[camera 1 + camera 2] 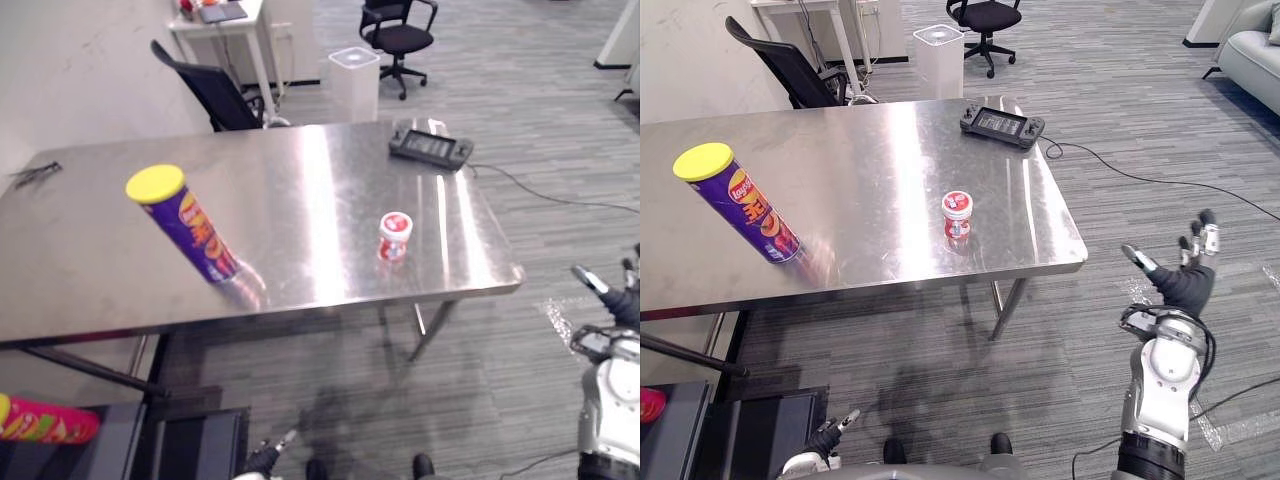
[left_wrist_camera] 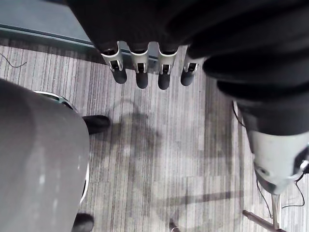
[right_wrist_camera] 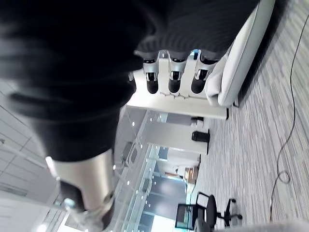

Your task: Put the gum and the chips on the shelf.

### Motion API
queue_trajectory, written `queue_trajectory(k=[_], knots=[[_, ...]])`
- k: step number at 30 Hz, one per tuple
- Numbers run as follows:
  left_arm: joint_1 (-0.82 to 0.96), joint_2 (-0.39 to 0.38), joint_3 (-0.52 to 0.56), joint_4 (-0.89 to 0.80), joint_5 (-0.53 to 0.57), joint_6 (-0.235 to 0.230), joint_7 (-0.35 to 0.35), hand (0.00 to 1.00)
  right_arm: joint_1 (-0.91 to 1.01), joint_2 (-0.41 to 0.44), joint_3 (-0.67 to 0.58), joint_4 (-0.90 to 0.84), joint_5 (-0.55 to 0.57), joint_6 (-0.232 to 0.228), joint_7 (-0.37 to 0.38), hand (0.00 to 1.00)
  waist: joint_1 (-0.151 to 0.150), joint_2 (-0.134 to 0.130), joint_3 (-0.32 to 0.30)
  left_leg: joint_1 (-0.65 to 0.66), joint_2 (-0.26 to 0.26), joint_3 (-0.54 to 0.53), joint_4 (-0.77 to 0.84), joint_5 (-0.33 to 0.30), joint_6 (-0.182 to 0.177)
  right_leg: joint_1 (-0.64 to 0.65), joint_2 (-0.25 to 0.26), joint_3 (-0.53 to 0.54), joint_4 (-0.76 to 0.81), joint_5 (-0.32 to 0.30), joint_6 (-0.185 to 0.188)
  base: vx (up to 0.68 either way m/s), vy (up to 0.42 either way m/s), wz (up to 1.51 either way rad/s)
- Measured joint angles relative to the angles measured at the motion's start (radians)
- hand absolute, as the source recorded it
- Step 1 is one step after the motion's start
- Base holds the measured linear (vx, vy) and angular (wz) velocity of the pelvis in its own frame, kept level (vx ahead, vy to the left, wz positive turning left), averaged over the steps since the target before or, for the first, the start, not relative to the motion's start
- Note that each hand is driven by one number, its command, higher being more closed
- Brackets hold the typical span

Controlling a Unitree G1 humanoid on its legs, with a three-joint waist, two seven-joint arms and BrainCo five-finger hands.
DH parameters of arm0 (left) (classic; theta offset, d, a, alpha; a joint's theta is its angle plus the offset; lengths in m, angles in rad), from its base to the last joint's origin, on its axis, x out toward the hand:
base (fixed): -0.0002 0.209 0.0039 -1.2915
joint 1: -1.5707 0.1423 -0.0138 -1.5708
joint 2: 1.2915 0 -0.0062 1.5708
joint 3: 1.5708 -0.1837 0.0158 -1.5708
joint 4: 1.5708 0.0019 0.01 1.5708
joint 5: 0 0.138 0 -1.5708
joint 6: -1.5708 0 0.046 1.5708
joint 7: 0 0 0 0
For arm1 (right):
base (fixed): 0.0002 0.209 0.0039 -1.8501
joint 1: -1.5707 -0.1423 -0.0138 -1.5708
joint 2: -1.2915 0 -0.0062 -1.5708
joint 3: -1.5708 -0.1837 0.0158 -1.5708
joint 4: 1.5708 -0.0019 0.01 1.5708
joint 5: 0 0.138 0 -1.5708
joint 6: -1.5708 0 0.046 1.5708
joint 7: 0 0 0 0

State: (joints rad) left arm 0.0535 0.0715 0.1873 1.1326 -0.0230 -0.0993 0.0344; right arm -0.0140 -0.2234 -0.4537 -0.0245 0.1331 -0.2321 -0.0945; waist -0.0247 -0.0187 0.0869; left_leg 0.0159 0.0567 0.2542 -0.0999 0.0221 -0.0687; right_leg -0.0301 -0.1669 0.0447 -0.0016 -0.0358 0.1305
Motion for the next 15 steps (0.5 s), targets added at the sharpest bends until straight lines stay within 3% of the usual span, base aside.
queue_trajectory(k=[5,15], knots=[[-0.001,0.007,-0.034,-0.005,0.0,0.0,0.001,0.0,0.0,0.02,0.119,0.005,0.101,-0.001,0.039,0.0,0.003,0.001,0.0,-0.009,0.0,-0.022,0.001,0.007,0.0,0.002,0.0,-0.023,0.0,0.0,0.0,-0.02,-0.024,0.13],[0.0,0.011,-0.068,-0.019,0.002,0.0,0.004,0.0,-0.053,0.025,0.247,0.129,0.11,0.006,0.06,0.0,0.007,0.001,-0.001,-0.013,0.001,-0.052,-0.004,0.021,0.002,0.017,-0.001,-0.054,0.001,0.0,0.0,-0.03,-0.017,0.09]])
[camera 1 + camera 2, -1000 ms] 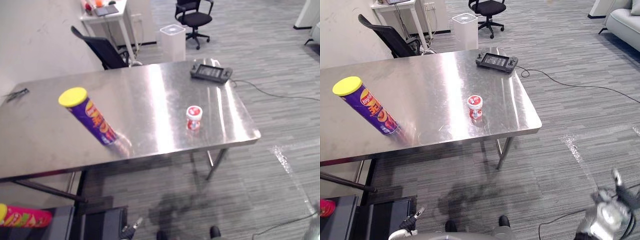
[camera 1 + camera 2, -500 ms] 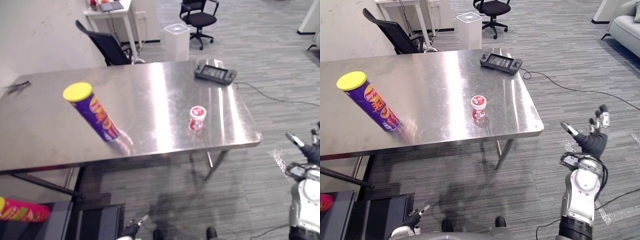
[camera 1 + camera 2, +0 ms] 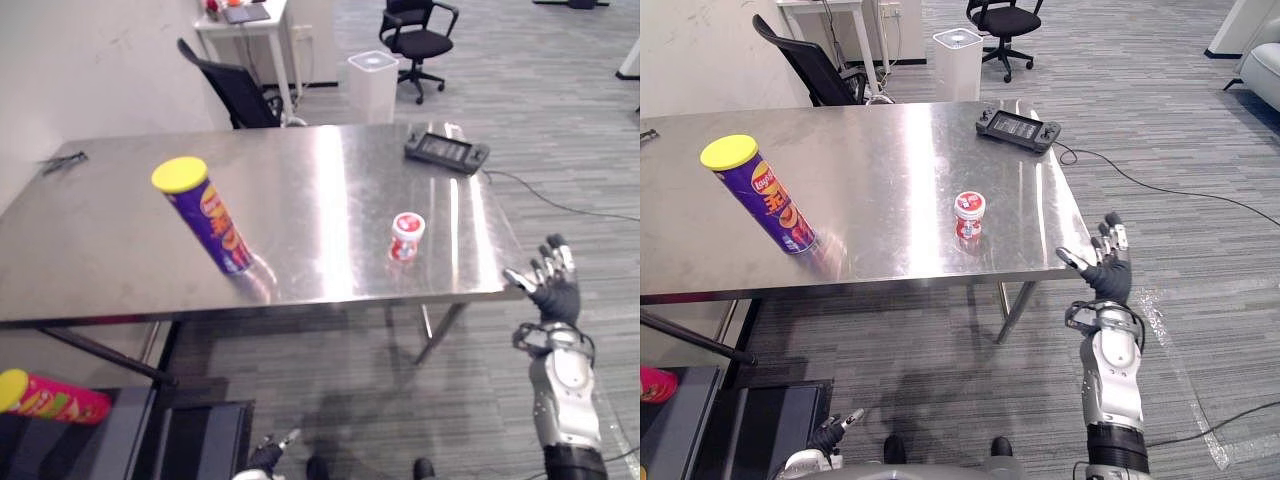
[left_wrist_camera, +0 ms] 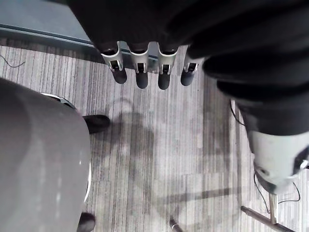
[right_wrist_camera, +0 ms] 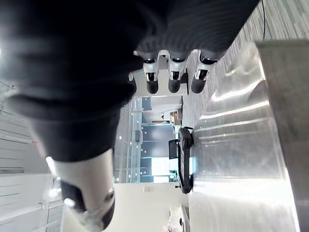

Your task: Put the gum and the chips on the shelf.

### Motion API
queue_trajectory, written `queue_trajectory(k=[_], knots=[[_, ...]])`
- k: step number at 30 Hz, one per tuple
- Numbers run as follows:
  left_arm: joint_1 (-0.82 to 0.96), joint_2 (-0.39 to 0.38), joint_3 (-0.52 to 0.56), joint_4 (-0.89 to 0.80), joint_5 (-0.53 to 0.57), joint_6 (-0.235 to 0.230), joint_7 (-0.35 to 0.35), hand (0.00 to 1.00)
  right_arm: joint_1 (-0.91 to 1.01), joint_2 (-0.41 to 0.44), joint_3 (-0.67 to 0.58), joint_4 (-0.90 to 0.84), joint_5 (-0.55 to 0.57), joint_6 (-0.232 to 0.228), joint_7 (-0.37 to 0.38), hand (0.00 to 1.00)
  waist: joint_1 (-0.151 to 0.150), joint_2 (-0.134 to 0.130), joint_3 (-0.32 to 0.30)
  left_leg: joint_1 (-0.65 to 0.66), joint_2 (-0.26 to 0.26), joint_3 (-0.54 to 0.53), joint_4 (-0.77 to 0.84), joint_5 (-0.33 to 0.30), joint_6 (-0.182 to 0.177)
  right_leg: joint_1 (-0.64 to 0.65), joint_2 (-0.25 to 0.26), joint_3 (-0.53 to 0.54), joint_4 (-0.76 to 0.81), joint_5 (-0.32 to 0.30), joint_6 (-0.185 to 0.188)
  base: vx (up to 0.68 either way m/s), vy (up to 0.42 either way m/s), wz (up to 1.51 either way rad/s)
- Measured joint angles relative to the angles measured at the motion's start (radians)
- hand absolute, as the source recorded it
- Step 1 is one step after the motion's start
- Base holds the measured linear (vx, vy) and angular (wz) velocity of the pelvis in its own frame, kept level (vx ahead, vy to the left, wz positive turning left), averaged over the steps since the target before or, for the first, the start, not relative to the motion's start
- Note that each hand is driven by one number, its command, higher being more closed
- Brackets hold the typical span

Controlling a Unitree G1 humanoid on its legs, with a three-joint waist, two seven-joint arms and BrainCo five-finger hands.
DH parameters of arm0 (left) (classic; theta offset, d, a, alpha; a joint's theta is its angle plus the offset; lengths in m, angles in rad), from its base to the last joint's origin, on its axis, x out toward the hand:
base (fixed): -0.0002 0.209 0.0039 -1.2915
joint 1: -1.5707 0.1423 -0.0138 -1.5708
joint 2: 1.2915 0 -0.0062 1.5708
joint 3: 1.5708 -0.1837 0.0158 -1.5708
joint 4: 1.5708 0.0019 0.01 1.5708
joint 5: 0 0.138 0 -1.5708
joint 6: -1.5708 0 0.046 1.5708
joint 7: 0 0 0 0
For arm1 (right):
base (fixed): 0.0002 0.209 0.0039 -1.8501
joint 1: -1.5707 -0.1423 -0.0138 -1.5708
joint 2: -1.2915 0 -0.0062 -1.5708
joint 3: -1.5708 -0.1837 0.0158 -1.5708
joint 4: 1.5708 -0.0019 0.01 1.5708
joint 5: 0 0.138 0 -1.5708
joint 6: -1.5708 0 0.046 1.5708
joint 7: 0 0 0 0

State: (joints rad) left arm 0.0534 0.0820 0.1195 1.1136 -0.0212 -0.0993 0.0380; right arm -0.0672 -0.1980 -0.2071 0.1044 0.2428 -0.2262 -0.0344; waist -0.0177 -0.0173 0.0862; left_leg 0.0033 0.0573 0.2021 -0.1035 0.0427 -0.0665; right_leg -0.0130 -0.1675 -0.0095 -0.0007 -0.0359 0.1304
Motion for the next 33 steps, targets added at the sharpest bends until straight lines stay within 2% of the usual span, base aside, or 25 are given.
queue_trajectory(k=[13,21,33], knots=[[-0.002,0.0,-0.026,-0.011,-0.004,0.001,0.004,0.0,-0.182,-0.007,0.132,0.162,0.004,0.035,-0.002,0.0,0.024,0.002,0.003,-0.019,-0.008,-0.049,0.0,0.011,0.002,0.019,-0.007,-0.052,-0.012,0.0,0.0,-0.01,-0.008,0.11],[-0.012,0.0,-0.027,-0.039,-0.008,0.002,0.004,0.0,-0.277,-0.021,0.215,0.197,0.011,0.052,0.022,0.0,0.046,0.001,0.042,-0.02,-0.007,-0.058,0.0,0.012,0.002,0.028,-0.007,-0.066,-0.014,0.0,0.0,0.0,-0.006,0.04],[-0.019,0.0,-0.028,-0.051,-0.018,0.001,0.006,0.0,-0.35,-0.028,0.257,0.258,0.01,0.067,0.024,0.0,0.049,0.0,0.072,-0.026,-0.009,-0.076,-0.001,0.013,0.001,0.034,-0.008,-0.085,-0.02,0.0,0.0,0.0,-0.002,0.04]])
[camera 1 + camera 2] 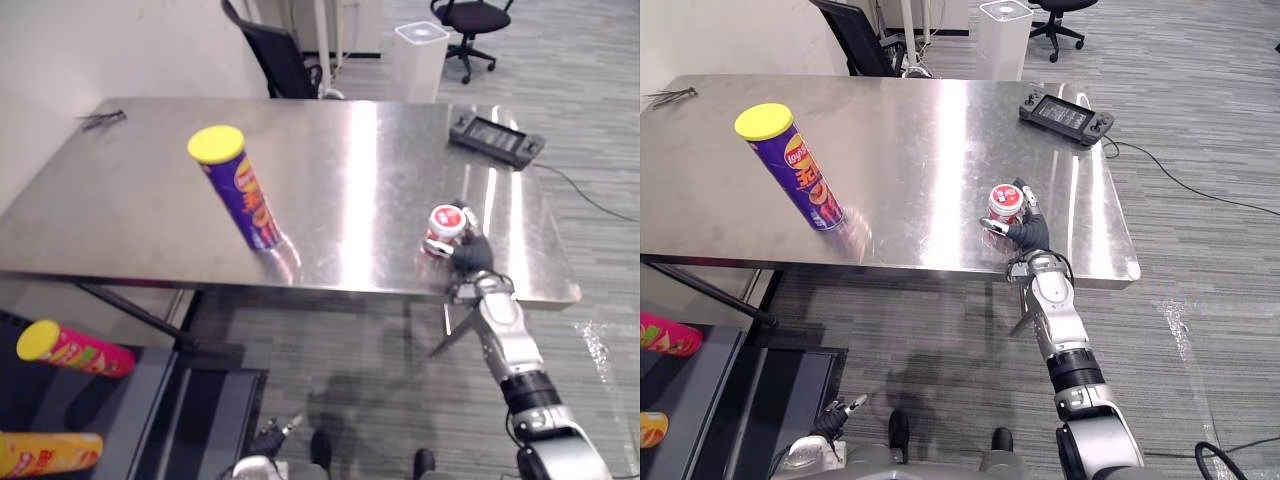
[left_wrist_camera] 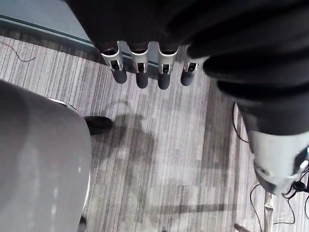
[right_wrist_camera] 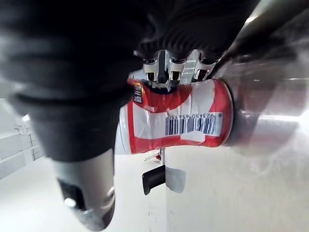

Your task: Put the gum and the chips on the shelf.

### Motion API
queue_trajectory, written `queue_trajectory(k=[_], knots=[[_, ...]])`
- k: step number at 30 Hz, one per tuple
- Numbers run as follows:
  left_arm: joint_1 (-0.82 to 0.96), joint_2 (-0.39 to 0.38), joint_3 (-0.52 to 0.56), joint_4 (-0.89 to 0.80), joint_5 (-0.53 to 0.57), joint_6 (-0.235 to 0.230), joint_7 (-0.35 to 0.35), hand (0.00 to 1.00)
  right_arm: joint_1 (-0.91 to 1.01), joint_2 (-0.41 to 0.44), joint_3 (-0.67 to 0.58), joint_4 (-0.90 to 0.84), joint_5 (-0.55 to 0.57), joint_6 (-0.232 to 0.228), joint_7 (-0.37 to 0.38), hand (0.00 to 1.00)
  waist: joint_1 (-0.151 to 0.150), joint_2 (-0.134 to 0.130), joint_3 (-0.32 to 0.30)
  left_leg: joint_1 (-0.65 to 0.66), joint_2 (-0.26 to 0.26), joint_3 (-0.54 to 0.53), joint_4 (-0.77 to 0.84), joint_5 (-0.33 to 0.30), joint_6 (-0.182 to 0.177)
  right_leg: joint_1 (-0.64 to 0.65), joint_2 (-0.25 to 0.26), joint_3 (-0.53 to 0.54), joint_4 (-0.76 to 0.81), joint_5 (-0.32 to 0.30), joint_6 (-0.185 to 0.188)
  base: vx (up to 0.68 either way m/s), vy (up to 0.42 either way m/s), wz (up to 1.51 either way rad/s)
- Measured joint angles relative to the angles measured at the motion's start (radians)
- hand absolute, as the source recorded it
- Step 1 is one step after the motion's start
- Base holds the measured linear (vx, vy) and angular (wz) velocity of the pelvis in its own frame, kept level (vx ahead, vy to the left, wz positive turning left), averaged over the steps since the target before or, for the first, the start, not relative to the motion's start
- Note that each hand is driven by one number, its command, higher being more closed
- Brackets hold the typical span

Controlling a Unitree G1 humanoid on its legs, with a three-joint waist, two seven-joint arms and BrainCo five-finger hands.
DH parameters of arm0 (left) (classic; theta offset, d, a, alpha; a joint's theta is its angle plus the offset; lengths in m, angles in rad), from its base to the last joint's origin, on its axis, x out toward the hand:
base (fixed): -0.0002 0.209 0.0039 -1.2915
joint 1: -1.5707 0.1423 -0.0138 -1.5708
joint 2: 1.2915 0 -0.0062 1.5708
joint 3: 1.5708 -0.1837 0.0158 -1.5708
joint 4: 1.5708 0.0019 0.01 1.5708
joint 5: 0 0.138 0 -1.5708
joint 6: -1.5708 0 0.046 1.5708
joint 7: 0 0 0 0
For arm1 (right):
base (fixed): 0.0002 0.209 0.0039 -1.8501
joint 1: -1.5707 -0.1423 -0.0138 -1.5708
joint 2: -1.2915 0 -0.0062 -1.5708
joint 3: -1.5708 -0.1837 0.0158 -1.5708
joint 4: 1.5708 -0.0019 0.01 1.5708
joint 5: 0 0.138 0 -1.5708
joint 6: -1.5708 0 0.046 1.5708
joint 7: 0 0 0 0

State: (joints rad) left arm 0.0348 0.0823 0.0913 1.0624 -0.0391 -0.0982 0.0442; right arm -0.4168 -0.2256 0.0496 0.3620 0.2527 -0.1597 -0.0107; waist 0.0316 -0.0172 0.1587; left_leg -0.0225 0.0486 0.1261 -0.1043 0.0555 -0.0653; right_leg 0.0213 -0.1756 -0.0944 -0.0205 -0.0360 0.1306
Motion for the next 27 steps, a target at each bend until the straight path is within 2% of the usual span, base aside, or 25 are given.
queue_trajectory(k=[3,4,27], knots=[[-0.004,0.0,0.0,-0.003,0.0,0.0,0.002,0.0,-0.014,-0.005,0.0,0.0,0.0,0.0,0.0,0.0,0.0,0.0,0.011,-0.005,0.0,0.0,0.0,0.0,0.0,-0.004,0.0,-0.001,-0.001,0.0,0.0,0.0,0.0,0.0],[-0.003,0.0,0.0,-0.004,0.0,0.0,0.002,0.0,-0.015,-0.006,0.0,0.0,0.0,0.0,0.0,1.0,0.0,0.0,0.011,-0.006,0.0,0.0,0.0,0.0,0.0,-0.005,0.0,-0.001,-0.002,0.0,0.0,0.0,0.0,0.0],[-0.01,0.001,-0.006,-0.012,0.0,0.003,0.026,0.0,-0.041,0.005,0.001,-0.003,-0.003,0.006,-0.03,1.0,0.004,-0.007,0.026,-0.009,0.007,0.029,0.0,-0.001,-0.003,-0.016,0.004,0.013,-0.002,0.0,0.0,0.0,-0.001,-0.02]])
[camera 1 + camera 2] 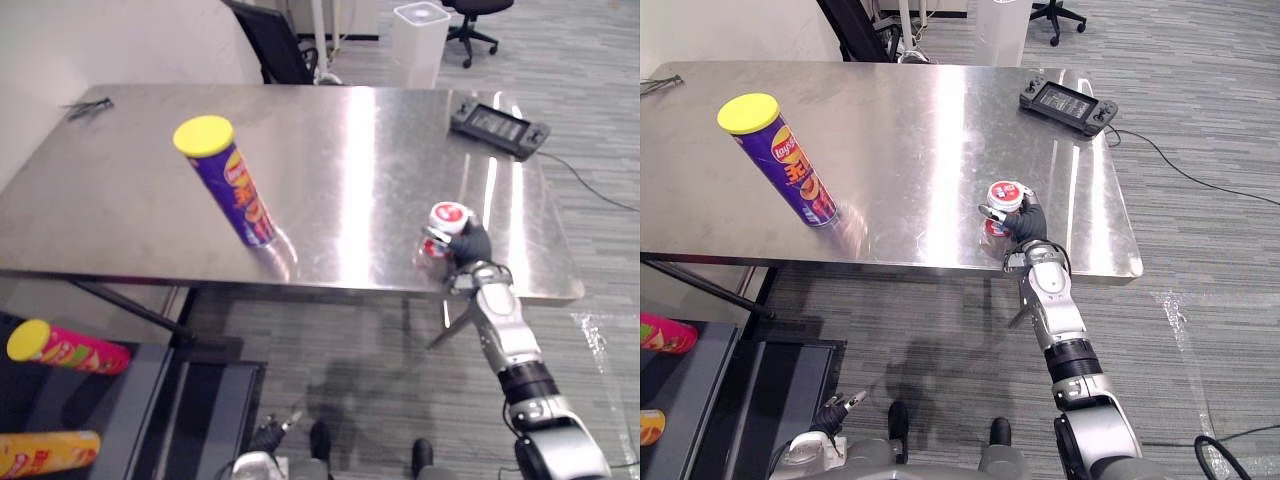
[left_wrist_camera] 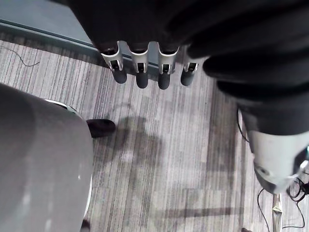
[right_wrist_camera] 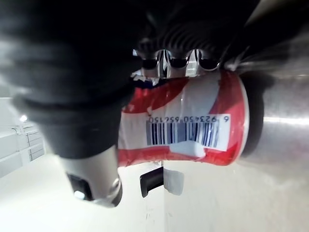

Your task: Put the gum and the chips on the shelf.

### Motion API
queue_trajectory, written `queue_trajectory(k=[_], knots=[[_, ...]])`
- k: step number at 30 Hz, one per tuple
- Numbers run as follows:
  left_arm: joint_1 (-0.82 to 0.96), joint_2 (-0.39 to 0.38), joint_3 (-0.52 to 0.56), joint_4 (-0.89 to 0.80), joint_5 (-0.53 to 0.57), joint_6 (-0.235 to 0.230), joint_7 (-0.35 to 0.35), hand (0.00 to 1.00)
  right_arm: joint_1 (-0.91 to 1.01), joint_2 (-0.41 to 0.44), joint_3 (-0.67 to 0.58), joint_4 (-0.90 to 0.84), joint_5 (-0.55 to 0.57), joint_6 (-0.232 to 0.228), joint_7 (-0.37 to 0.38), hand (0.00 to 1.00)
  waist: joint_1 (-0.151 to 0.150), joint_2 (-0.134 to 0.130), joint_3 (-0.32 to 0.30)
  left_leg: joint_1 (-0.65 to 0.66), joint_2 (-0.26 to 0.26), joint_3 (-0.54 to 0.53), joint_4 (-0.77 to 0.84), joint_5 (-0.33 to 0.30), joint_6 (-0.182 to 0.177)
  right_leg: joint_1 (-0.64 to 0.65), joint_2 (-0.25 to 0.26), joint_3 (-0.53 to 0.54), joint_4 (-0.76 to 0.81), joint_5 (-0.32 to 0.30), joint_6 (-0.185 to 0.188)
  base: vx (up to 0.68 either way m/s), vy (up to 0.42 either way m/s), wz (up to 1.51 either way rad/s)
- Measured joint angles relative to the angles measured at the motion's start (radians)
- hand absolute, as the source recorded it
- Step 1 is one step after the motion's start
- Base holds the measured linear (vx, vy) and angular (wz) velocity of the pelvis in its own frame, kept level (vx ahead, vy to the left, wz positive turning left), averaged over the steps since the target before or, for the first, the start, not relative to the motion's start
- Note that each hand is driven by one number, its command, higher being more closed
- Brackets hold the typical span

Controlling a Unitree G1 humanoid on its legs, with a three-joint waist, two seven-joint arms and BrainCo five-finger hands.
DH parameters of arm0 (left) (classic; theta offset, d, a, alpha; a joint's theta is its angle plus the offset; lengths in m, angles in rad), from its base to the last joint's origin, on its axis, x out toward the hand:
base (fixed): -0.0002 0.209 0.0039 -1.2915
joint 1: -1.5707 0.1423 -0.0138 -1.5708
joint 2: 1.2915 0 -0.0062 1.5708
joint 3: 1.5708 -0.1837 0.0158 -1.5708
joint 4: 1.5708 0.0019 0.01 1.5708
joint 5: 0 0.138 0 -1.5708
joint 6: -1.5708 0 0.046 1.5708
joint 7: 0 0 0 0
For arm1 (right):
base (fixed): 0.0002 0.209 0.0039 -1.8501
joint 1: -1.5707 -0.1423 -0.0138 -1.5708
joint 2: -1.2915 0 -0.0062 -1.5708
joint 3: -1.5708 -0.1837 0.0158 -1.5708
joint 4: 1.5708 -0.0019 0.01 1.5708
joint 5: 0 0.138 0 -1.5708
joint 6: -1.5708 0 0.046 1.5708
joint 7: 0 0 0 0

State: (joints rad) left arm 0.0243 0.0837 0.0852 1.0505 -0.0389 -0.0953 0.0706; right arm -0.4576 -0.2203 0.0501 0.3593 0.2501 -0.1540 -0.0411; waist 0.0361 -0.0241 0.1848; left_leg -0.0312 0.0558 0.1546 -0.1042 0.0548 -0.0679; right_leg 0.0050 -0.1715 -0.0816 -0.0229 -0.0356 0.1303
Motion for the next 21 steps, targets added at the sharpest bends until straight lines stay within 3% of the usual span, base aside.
queue_trajectory(k=[4,10,21], knots=[[0.002,0.002,0.001,-0.016,0.002,0.012,0.002,0.0,0.01,0.004,-0.009,-0.027,0.0,0.002,-0.003,1.0,-0.001,-0.004,0.004,0.0,0.003,0.002,0.0,0.0,0.0,0.0,0.0,0.002,0.0,0.0,0.0,0.0,0.0,0.0],[0.007,-0.001,0.021,-0.018,0.004,0.012,0.002,0.0,0.11,0.004,-0.092,-0.243,0.0,-0.002,0.004,1.0,-0.005,-0.005,0.004,0.008,0.008,0.005,0.0,0.0,0.0,0.002,0.002,0.009,0.0,0.005,0.008,-0.01,-0.004,-0.04],[0.015,-0.002,0.049,-0.018,0.005,0.011,0.001,0.0,0.25,0.004,-0.167,-0.445,0.002,-0.03,0.027,1.0,-0.015,-0.007,0.001,0.018,0.008,-0.001,0.0,0.003,0.0,0.009,0.002,0.009,0.004,0.008,0.005,-0.03,-0.004,-0.01]])
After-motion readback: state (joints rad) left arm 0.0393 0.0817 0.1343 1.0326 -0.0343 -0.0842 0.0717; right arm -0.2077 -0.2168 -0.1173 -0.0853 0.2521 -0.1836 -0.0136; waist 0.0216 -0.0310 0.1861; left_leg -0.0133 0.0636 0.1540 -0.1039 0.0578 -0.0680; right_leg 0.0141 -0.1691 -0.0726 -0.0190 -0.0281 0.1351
